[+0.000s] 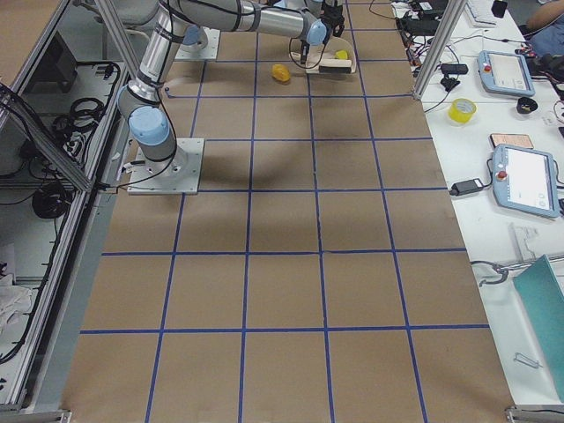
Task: Sweep and dump trash into bin
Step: 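Sweep the yellow sponge and peel into the dustpan with the right gripper's brush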
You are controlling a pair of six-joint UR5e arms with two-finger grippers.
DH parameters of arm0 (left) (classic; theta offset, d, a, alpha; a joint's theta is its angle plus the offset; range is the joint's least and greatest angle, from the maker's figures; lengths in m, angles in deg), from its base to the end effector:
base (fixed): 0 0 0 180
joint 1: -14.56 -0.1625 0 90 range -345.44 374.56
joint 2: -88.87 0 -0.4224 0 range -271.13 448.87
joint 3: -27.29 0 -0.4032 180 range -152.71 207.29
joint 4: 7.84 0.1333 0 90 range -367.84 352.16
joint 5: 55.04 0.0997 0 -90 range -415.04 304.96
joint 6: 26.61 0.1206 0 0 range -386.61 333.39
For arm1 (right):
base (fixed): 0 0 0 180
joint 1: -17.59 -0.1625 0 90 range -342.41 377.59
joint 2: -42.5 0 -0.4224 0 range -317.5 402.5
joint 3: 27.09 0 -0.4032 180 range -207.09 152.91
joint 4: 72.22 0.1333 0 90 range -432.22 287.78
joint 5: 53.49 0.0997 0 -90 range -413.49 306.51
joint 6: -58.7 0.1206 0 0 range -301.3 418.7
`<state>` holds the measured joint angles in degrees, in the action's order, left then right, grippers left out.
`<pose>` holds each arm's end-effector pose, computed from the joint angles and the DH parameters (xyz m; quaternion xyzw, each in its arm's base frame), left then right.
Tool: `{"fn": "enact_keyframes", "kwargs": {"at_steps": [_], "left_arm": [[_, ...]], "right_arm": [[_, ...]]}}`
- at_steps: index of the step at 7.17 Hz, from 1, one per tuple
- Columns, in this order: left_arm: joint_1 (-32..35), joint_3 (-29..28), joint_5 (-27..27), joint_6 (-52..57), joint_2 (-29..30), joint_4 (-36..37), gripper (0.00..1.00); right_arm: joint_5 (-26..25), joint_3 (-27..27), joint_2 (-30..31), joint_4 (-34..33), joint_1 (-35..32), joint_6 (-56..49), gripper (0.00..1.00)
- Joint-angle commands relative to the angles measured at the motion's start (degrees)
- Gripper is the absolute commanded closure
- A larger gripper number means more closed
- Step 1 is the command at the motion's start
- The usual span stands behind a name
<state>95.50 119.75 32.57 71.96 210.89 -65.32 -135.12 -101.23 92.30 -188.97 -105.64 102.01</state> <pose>-0.0340 -0.6655 0.1685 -0.7036 -0.7101 0.0067 0.0261 0.5342 -0.5402 0.2039 0.0861 0.9934 0.0287 0.0703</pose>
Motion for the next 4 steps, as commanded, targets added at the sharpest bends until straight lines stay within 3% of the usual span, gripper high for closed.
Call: {"fn": "enact_keyframes", "kwargs": {"at_steps": [1, 4], "left_arm": [[0.00, 0.09, -0.07, 0.04, -0.02, 0.00, 1.00], [-0.09, 0.35, -0.07, 0.91, -0.20, 0.00, 1.00]], "right_arm": [[0.52, 5.12, 0.03, 7.79, -0.78, 1.00, 1.00], [-3.70, 5.06, 4.94, 15.99, 2.45, -3.39, 1.00]]}}
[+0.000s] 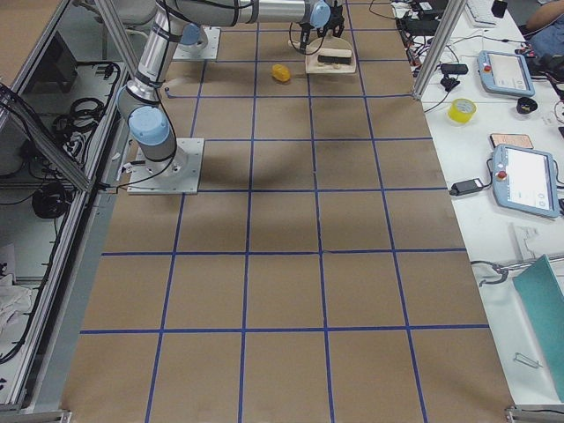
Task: Sweep and dump trash into bin
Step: 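Sweep the yellow sponge and peel into the dustpan with the right gripper's brush, then sweep the yellow potato toward the dustpan with the brush in the right gripper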
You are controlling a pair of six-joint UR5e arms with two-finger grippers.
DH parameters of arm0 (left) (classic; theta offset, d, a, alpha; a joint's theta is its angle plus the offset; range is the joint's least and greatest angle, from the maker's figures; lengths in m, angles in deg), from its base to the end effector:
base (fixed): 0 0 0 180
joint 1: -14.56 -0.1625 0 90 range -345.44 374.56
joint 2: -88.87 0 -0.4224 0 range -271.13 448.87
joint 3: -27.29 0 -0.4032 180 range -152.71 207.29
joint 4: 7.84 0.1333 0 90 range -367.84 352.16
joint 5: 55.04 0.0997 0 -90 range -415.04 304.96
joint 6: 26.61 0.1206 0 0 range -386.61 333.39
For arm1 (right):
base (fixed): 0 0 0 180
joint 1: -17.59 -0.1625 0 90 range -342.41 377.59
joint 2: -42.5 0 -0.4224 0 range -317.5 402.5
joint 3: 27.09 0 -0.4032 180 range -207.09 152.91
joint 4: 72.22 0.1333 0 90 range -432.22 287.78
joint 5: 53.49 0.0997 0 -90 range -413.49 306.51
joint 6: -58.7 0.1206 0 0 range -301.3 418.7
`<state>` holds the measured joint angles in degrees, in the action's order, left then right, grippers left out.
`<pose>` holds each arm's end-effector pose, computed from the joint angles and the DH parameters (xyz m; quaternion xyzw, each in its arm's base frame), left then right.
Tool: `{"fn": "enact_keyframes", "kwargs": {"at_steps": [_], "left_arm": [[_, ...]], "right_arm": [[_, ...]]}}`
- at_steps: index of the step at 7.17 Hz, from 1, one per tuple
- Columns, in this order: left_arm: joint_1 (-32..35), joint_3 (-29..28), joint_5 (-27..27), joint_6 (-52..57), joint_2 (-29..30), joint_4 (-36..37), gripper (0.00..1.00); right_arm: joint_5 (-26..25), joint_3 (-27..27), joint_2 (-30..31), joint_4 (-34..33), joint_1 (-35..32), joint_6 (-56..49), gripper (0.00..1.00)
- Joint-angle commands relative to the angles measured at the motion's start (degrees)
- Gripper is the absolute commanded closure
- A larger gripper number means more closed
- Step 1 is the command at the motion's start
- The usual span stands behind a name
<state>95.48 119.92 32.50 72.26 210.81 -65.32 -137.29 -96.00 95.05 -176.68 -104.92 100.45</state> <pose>-0.0340 -0.6645 0.1682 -0.7053 -0.7084 0.0068 0.0271 0.5208 -0.5449 0.2611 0.0813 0.9951 0.0458 0.0331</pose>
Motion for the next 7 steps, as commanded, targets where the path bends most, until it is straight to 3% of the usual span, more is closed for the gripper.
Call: {"fn": "enact_keyframes", "kwargs": {"at_steps": [1, 3, 5, 7], "left_arm": [[-0.24, 0.88, 0.35, 2.62, -1.16, 0.00, 1.00], [-2.77, 4.29, 0.70, 8.60, -3.36, -0.26, 1.00], [-5.59, 13.93, 0.62, 13.08, -7.22, 4.79, 1.00], [-5.95, 20.55, 0.79, 12.14, -12.31, 6.24, 1.00]], "right_arm": [[-1.37, -0.96, 4.99, 8.09, 3.66, -2.19, 1.00], [-1.80, -9.27, 11.84, 9.72, 5.17, -4.55, 1.00], [-1.72, -19.82, 18.00, 7.18, 5.18, -4.31, 1.00], [-1.28, -29.48, 19.61, -0.95, 4.13, -0.90, 1.00]]}}
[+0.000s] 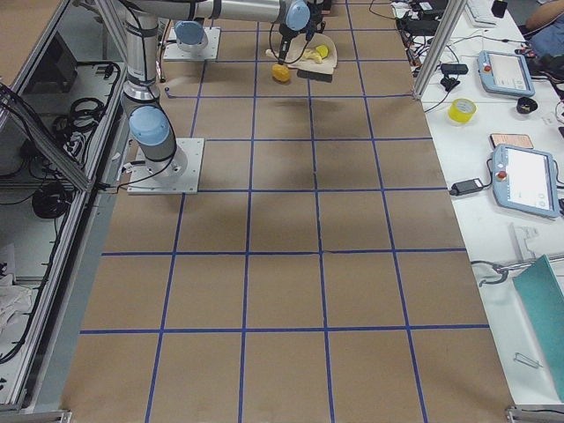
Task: Sweep and dump trash into bin
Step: 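Sweep the yellow potato toward the dustpan with the brush in the right gripper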
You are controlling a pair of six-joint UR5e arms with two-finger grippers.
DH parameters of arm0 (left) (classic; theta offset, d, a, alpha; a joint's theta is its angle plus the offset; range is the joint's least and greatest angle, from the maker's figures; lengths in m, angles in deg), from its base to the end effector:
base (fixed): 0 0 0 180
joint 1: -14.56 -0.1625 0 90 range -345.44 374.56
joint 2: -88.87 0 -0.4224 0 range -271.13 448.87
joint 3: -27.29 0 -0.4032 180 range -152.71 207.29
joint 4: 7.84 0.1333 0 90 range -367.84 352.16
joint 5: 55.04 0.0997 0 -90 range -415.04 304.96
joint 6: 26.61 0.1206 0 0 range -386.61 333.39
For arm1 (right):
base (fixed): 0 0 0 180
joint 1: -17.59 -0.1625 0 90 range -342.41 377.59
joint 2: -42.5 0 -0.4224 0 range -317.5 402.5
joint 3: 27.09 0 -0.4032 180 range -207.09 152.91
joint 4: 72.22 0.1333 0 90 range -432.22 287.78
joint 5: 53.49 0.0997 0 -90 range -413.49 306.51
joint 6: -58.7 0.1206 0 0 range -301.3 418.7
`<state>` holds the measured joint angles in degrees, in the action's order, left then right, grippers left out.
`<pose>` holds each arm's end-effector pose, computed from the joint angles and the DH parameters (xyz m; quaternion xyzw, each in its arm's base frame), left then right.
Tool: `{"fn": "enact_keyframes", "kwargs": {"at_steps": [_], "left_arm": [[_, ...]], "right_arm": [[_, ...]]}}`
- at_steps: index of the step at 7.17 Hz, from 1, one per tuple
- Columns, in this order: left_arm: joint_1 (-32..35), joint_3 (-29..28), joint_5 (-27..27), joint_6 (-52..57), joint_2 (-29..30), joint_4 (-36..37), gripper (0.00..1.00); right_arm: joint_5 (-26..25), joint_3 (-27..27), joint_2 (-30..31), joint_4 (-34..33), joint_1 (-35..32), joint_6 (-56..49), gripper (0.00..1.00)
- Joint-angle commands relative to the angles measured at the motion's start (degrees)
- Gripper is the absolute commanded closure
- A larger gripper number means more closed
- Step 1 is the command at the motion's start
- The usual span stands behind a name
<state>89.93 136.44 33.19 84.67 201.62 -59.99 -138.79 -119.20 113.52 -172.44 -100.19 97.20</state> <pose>0.0074 -0.5710 0.1555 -0.7460 -0.6648 -0.0023 0.0385 0.4011 -0.4542 0.2800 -0.0968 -0.9900 -0.1016 0.0176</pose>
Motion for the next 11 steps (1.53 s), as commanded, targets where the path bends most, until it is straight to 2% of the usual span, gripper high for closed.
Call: {"fn": "enact_keyframes", "kwargs": {"at_steps": [1, 2, 4, 8, 9, 10, 11], "left_arm": [[-0.66, 6.40, 0.18, -0.54, -5.24, 0.65, 1.00], [-0.66, 8.86, 0.44, -0.89, -7.35, 0.90, 1.00], [-0.66, 10.02, 2.20, -1.07, -9.73, 0.56, 1.00], [-0.66, 10.03, 2.20, -1.16, -9.92, 0.56, 1.00], [-0.58, 9.85, 2.20, -2.20, -9.92, 0.47, 1.00], [-0.58, 9.76, 2.20, -2.21, -9.92, 0.47, 1.00], [-0.58, 9.76, 2.20, -2.21, -9.92, 0.55, 1.00]], "right_arm": [[0.66, -9.63, 1.31, -9.69, -2.00, 5.51, 1.00], [1.01, -10.19, 1.13, -11.47, -4.63, 8.85, 1.00], [1.28, -10.54, 0.35, -12.36, -8.76, 13.96, 1.00], [2.77, -10.11, -2.55, -16.05, -12.30, 21.00, 1.00], [3.21, -9.84, -3.86, -19.19, -13.34, 22.49, 1.00], [3.74, -8.10, -5.79, -22.36, -14.83, 23.63, 1.00], [3.83, -3.47, -8.16, -21.60, -15.28, 24.69, 1.00]]}}
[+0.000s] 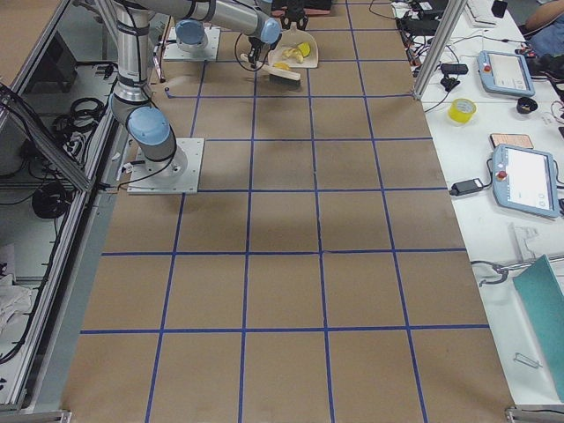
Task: Sweep and dump trash into bin
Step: 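Sweep the yellow potato toward the dustpan with the brush in the right gripper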
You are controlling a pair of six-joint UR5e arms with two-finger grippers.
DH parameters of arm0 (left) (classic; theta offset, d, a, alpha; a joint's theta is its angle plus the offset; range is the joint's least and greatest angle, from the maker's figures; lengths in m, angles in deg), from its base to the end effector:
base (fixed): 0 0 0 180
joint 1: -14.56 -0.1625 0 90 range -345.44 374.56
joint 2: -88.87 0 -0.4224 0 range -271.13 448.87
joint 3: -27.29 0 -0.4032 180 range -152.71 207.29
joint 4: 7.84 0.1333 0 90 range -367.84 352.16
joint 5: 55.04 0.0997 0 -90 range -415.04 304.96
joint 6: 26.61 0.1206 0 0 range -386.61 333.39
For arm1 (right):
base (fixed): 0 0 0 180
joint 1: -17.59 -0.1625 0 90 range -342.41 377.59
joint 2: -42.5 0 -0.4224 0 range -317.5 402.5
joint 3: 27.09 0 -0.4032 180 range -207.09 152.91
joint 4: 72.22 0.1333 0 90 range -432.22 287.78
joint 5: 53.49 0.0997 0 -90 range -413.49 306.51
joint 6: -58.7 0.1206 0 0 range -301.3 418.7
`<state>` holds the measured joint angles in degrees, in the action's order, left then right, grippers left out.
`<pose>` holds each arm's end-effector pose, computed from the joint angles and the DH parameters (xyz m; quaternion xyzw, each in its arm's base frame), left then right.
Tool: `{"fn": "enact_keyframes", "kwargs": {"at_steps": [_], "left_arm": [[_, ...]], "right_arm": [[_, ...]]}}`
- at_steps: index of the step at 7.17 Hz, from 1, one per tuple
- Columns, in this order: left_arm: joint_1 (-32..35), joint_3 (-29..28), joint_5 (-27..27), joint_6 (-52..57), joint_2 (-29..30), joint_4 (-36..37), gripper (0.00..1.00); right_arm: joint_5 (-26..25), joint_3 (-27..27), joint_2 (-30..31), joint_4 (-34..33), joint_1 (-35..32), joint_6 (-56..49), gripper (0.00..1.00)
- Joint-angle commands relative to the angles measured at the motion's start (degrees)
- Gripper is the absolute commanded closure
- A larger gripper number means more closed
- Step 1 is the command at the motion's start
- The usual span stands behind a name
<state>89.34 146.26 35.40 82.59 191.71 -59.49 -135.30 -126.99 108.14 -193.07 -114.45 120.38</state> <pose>0.0000 -0.5043 0.1791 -0.7310 -0.6817 -0.0175 0.0249 0.5135 -0.3448 0.1952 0.1721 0.9820 0.0745 0.0207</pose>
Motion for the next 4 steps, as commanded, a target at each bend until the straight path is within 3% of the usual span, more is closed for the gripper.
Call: {"fn": "enact_keyframes", "kwargs": {"at_steps": [1, 3, 4], "left_arm": [[0.01, -0.15, 0.00, -0.13, 0.00, -0.03, 1.00], [-0.34, -0.15, -0.78, 0.13, 0.08, -0.03, 1.00], [-0.86, -0.23, -0.88, 0.05, 0.17, -0.03, 1.00]], "right_arm": [[2.08, 9.67, -5.23, 1.64, -1.21, 3.17, 1.00], [2.19, 17.95, -9.28, 5.87, -1.91, 5.72, 1.00], [2.19, 18.42, -9.82, 5.89, -2.09, 6.17, 1.00]]}}
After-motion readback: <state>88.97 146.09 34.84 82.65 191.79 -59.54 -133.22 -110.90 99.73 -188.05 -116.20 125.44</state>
